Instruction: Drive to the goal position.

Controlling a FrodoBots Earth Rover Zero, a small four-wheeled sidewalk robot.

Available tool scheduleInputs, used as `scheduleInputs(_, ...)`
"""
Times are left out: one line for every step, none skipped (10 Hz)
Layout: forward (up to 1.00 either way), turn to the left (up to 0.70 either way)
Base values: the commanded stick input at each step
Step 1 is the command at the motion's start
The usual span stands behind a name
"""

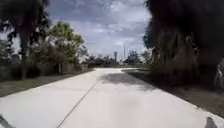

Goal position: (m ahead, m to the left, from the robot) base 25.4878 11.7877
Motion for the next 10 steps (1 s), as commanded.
scheduleInputs(0.7, 0.35)
scheduleInputs(0.7, 0.35)
scheduleInputs(0.7, 0.35)
scheduleInputs(0.7, 0.0)
scheduleInputs(0.7, 0.0)
scheduleInputs(0.7, 0.0)
scheduleInputs(0.7, 0.0)
scheduleInputs(0.7, 0.0)
scheduleInputs(0.7, 0.0)
scheduleInputs(0.7, 0.0)
